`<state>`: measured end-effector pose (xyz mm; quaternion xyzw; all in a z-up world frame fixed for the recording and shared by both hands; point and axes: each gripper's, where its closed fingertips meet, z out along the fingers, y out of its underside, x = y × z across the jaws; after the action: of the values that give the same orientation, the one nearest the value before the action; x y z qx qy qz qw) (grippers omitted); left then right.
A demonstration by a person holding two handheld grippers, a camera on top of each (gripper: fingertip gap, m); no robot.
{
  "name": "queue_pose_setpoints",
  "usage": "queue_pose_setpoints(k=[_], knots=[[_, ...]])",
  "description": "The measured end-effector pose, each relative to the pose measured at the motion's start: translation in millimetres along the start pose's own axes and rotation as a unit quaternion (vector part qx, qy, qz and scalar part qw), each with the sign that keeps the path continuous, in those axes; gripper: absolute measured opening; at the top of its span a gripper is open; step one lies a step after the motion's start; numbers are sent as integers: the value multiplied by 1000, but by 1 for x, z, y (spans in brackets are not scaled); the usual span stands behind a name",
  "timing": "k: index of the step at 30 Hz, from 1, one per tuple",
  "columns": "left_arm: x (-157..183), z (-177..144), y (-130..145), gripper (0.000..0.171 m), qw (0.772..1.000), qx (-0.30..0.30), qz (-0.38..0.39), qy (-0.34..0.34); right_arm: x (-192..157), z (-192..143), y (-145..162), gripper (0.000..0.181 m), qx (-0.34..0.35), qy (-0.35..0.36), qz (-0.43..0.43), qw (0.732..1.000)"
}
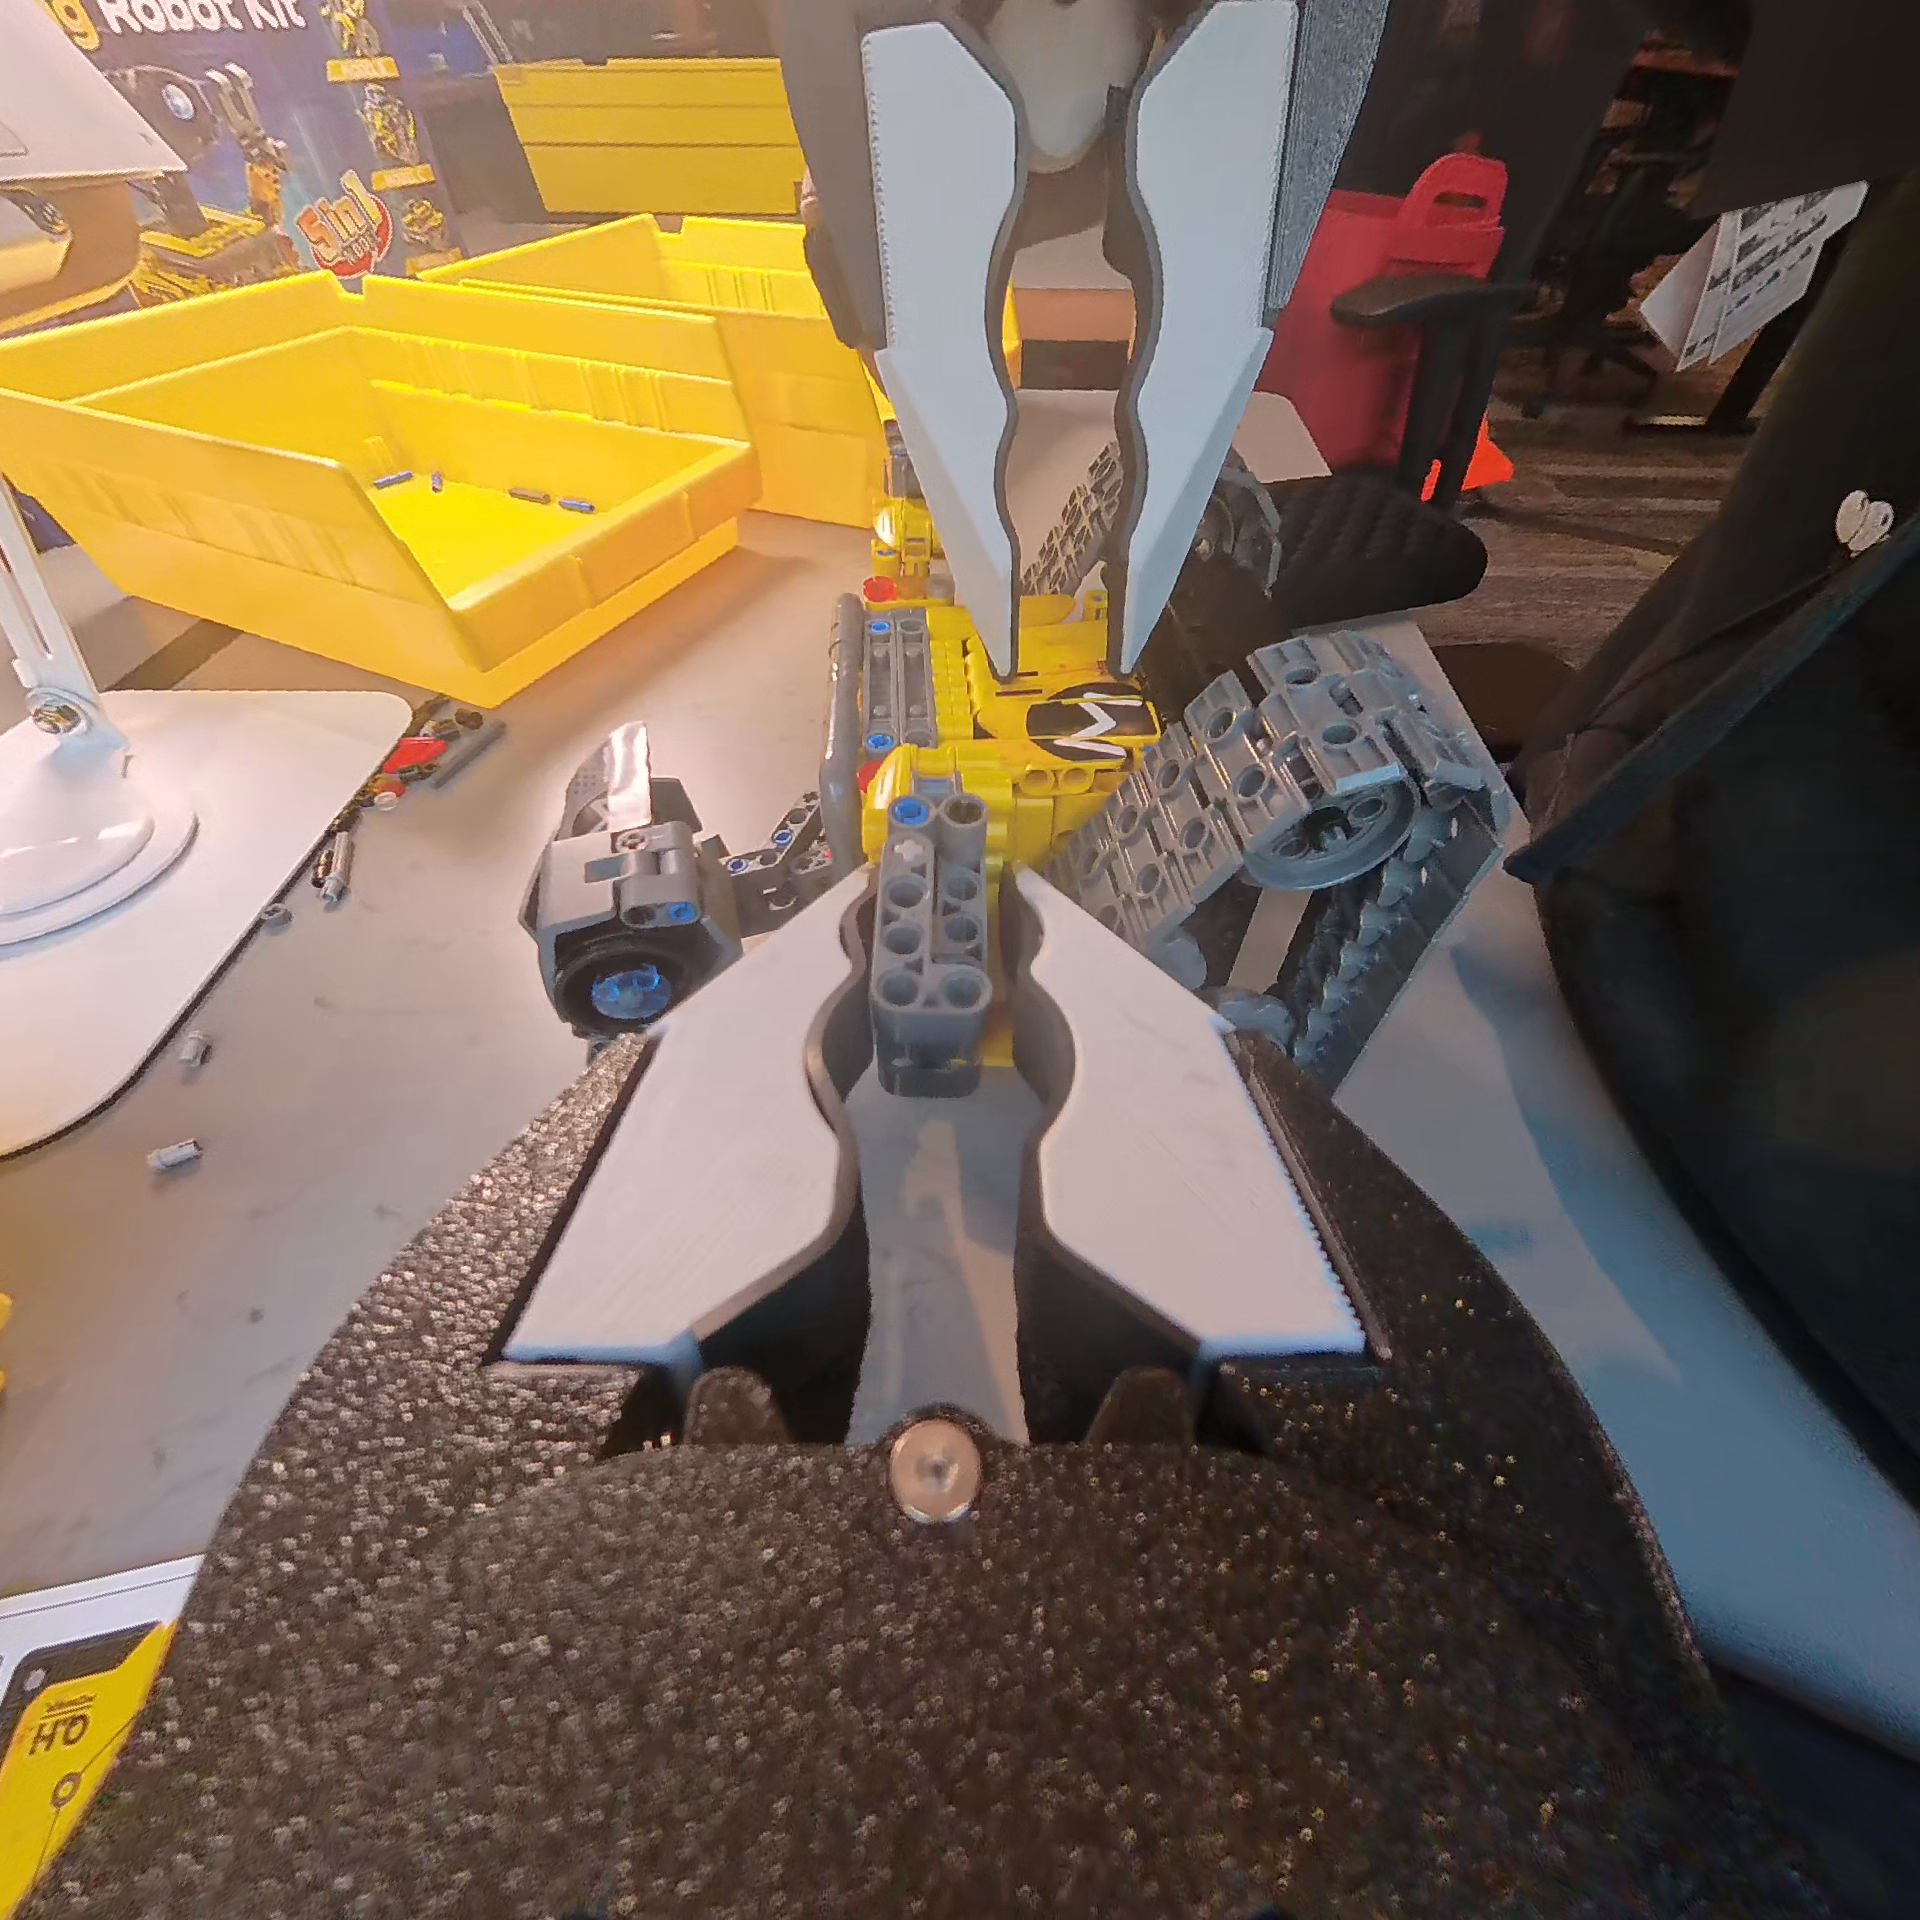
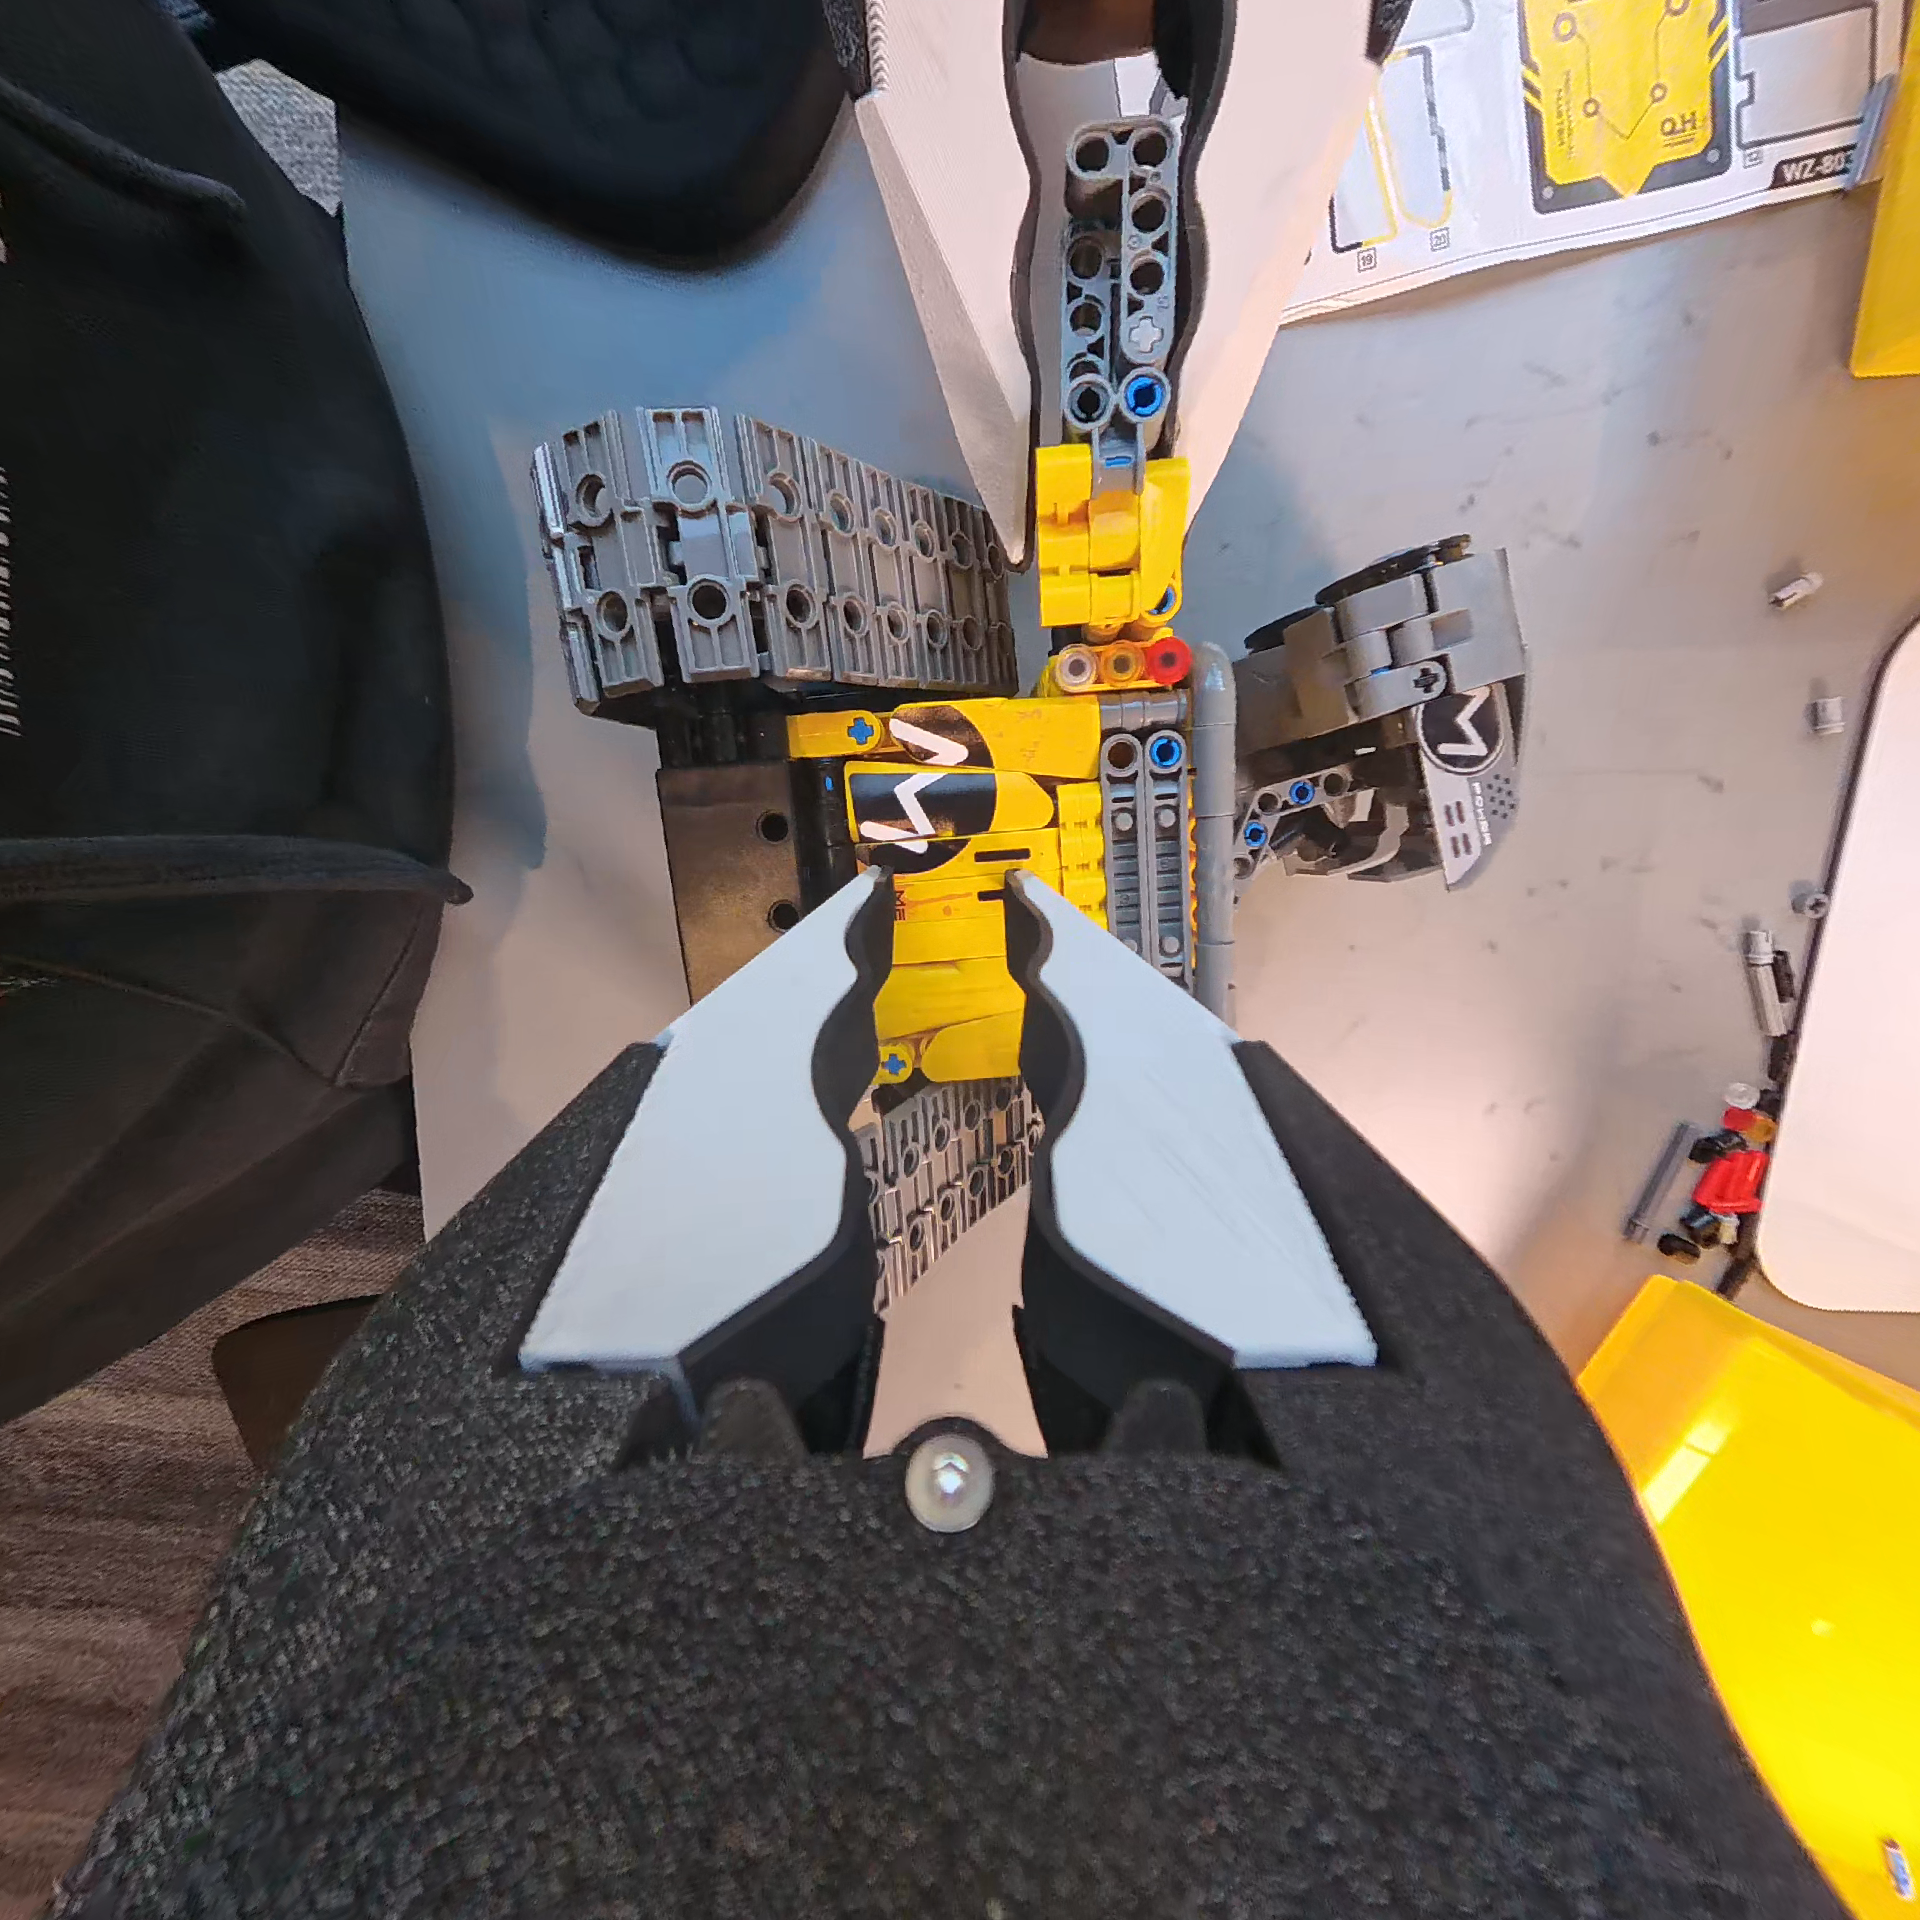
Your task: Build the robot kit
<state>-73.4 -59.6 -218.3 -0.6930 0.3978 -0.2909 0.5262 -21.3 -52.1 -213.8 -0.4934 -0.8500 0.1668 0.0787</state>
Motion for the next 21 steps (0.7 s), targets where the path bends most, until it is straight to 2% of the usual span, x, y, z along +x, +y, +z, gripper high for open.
queue_pose_setpoints(k=[3,5,9,11,14,16,18,21], knots=[[0,0,0,20,1000,-1,0,-2,0,-1,0,22,8,2,8,1000],[1,-1,0,20,1000,-2,-2,-2,1,-8,0,44,19,-2,26,999],[2,-14,-9,23,1000,29,-9,-10,1,-59,-27,50,198,4,60,978],[-4,-32,-20,29,998,58,-17,-34,5,-77,-22,52,258,44,58,963],[-32,-73,-34,27,984,98,-38,-142,10,-94,-3,54,340,104,69,932],[-55,-102,-30,26,965,94,-67,-237,15,-103,13,54,402,125,100,901],[-68,-123,-10,25,943,53,-106,-310,25,-106,35,52,453,140,137,870],[-70,-134,37,30,916,-47,-157,-367,40,-101,65,44,501,156,176,833]])
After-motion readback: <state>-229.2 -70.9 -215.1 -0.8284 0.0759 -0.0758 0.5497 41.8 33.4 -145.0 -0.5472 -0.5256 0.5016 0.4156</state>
